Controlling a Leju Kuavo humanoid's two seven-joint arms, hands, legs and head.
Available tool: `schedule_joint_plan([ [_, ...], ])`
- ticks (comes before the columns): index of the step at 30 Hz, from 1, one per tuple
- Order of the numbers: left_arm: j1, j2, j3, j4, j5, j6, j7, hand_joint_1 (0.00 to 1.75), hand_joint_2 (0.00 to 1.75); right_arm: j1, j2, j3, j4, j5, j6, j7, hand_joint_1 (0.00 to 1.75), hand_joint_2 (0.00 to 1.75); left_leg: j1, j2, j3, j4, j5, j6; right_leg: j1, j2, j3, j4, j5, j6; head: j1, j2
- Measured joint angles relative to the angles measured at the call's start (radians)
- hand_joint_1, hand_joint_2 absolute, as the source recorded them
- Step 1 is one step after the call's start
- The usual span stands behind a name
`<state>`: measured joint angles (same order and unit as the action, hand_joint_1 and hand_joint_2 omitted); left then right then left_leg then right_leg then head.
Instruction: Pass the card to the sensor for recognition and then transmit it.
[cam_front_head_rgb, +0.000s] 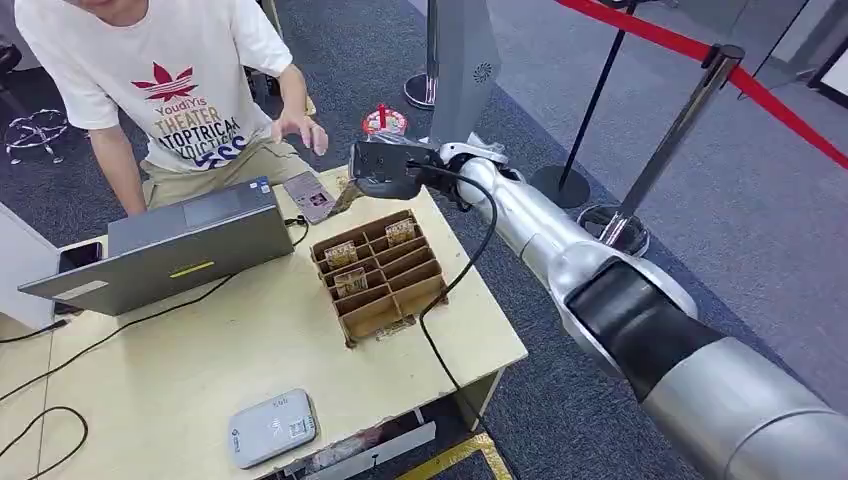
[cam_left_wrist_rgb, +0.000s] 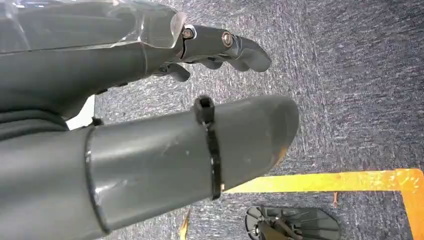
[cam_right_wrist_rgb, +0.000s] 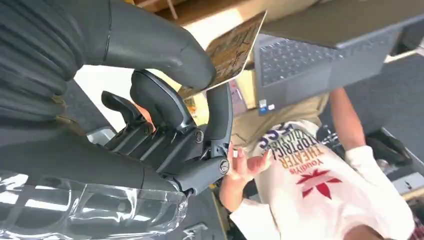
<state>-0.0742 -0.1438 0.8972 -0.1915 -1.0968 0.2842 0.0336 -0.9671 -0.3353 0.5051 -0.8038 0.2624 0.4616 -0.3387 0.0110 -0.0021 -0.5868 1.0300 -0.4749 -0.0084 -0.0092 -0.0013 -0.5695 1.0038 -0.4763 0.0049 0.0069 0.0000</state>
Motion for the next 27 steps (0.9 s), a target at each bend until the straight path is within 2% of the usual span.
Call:
schedule_joint_plan([
  [5,-0.005,0.004,0.000,0.000,-0.017,-0.034,0.015,0.00,0.00,-0.028,0.034,0.006,0.010,-0.032,-0.016,0.013,1.75,1.75,0.000,0.000,0.000,0.000,0.000,0.000,0.000,0.000,0.000,0.000,0.000,0.000,0.000,0.000],
  [16,-0.018,0.007,-0.002,0.000,-0.039,-0.042,0.026,0.00,0.00,-0.135,0.145,0.014,0.117,-0.052,-0.059,0.047,1.75,1.75,0.000,0.000,0.000,0.000,0.000,-0.001,0.000,0.000,0.000,0.001,0.000,0.000,0.000,0.000],
  [27,-0.027,0.007,-0.009,0.000,-0.051,-0.044,0.038,0.00,0.00,-0.152,0.184,0.013,0.221,-0.049,-0.111,0.073,1.75,1.75,0.000,-0.001,0.000,0.000,0.000,0.000,0.000,0.000,0.000,0.000,0.000,0.000,0.000,0.000],
])
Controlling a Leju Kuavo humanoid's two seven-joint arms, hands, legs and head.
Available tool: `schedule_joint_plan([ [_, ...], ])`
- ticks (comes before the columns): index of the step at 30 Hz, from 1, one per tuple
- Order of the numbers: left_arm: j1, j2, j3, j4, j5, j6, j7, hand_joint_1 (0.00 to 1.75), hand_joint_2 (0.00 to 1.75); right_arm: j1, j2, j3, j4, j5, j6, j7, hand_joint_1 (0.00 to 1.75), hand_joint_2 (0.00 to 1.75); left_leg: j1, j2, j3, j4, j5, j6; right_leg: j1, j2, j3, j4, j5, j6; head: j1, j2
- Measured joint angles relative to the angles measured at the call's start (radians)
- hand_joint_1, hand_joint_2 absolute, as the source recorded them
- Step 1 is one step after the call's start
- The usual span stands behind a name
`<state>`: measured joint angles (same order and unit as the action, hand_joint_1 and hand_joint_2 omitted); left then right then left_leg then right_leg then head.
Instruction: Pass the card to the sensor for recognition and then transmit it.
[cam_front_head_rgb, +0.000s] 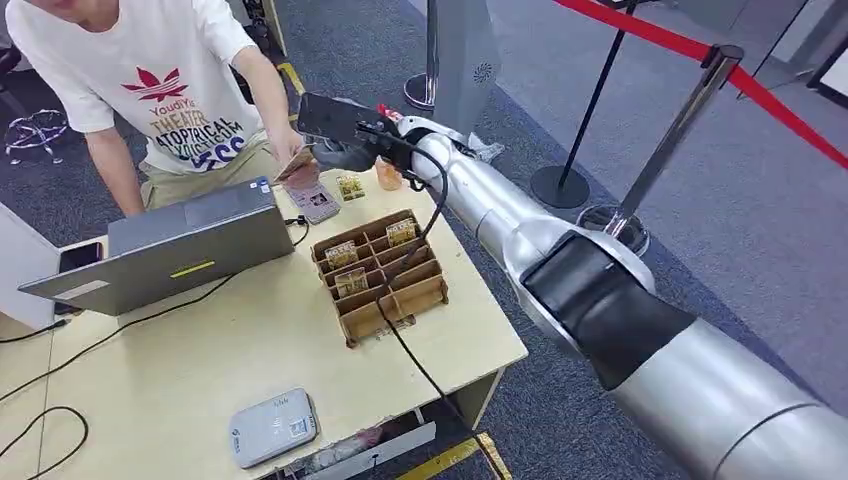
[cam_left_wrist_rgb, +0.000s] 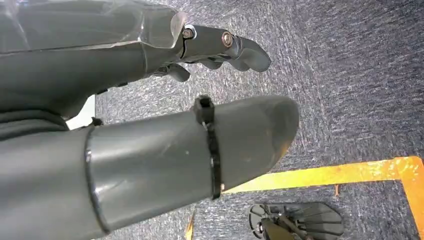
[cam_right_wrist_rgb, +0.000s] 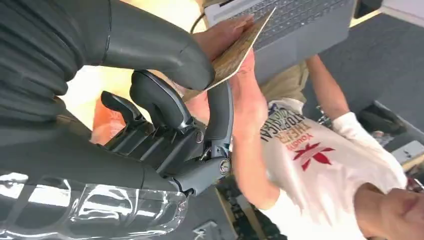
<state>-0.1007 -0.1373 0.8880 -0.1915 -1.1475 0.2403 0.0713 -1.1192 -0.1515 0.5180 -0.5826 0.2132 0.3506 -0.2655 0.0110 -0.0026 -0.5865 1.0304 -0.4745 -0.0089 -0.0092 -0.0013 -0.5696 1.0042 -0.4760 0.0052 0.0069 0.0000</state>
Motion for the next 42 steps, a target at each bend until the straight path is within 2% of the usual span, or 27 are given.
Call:
schedule_joint_plan([
  [3,0.000,0.000,0.000,0.000,0.002,0.001,-0.001,0.00,0.00,0.003,0.010,0.000,0.027,0.004,-0.008,0.000,1.66,1.75,0.000,0.000,0.000,0.000,0.000,0.000,0.000,0.000,0.000,0.000,0.000,0.000,0.000,0.000],
  [4,0.001,0.000,0.000,0.000,0.002,0.001,-0.002,0.00,0.00,0.006,0.012,0.000,0.037,0.004,-0.011,0.000,1.22,1.75,0.000,0.000,0.000,0.000,0.000,0.000,0.000,0.000,0.000,0.000,0.000,0.000,0.000,0.000],
  [5,0.001,0.000,0.000,0.000,0.003,0.002,-0.002,0.00,0.00,0.009,0.015,0.000,0.044,0.004,-0.014,0.000,0.00,1.75,0.000,0.000,0.000,0.000,0.000,0.000,0.000,0.000,0.000,0.000,0.000,0.000,0.000,0.000],
  [17,0.004,0.000,0.000,0.000,0.011,0.005,-0.003,0.00,0.00,0.073,0.025,-0.008,0.079,0.004,-0.081,-0.040,0.00,1.75,0.000,0.000,0.000,0.000,0.000,0.000,0.000,0.000,0.000,0.000,0.000,0.000,0.000,0.000],
  [23,0.008,0.000,0.000,0.000,0.024,0.008,-0.011,0.00,0.00,0.131,0.043,-0.064,0.051,-0.067,-0.119,-0.095,0.00,1.75,0.000,0.000,0.000,0.000,0.000,0.000,0.000,0.000,0.000,0.000,0.000,0.000,0.000,0.000],
  [28,0.014,0.000,0.000,0.000,0.034,0.011,-0.020,0.00,0.00,0.238,0.057,-0.133,-0.057,-0.179,-0.113,-0.141,0.00,1.75,0.000,0.000,0.000,0.000,0.000,0.000,0.000,0.000,0.000,0.000,0.000,0.000,0.000,0.000],
  [35,0.027,0.001,0.001,0.000,0.038,0.011,-0.025,0.00,0.00,0.468,0.072,-0.223,-0.297,-0.392,-0.063,-0.131,0.00,1.75,0.000,-0.001,0.000,0.000,-0.001,0.000,0.000,-0.001,0.000,0.000,-0.001,0.000,0.000,0.000],
  [42,0.029,0.003,0.006,0.000,0.046,0.011,-0.025,0.00,0.00,0.691,0.073,-0.226,-0.533,-0.468,-0.067,-0.139,0.00,1.75,0.000,-0.001,-0.001,0.000,-0.001,0.000,0.000,-0.001,0.000,0.000,-0.001,0.000,0.000,0.000],
])
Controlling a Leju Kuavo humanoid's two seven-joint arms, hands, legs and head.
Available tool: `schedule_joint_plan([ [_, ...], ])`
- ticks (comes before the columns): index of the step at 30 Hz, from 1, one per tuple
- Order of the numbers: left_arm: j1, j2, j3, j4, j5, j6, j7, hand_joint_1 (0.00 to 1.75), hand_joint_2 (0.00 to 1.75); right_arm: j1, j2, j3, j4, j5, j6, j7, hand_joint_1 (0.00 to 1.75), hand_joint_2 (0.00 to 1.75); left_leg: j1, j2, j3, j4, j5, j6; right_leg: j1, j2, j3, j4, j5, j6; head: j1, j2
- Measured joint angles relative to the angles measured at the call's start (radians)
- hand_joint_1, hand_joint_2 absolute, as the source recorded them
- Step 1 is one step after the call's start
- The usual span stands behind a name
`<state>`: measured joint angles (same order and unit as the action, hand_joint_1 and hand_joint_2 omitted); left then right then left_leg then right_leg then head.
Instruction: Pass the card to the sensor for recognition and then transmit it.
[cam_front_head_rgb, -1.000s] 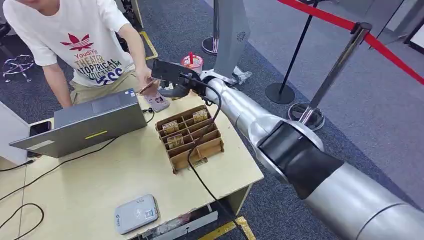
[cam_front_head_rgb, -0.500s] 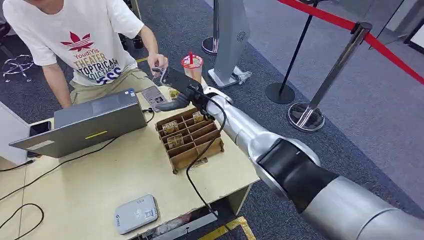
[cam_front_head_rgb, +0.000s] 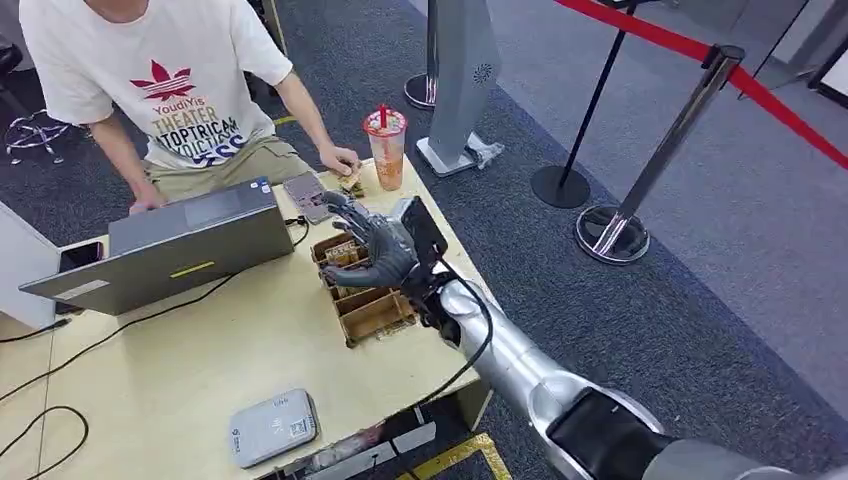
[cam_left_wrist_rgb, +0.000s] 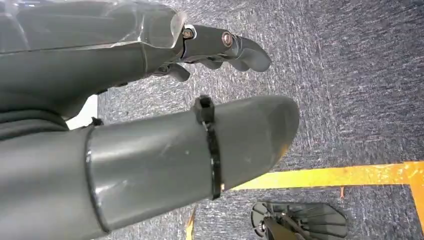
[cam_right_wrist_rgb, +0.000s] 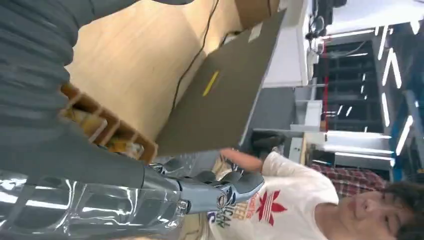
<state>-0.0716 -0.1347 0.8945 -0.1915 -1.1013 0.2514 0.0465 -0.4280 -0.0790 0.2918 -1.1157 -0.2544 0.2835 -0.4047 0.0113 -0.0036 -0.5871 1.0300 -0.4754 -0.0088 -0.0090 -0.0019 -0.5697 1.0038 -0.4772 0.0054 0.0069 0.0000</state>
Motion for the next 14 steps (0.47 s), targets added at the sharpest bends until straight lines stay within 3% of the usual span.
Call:
schedule_joint_plan([
  [14,0.000,0.001,0.009,0.000,0.018,0.003,0.006,0.00,0.00,0.250,0.020,0.025,-0.250,0.022,-0.070,-0.018,0.00,1.75,0.000,0.000,0.000,0.000,0.000,0.000,0.000,0.000,0.000,0.000,0.000,0.000,0.000,0.000],
])
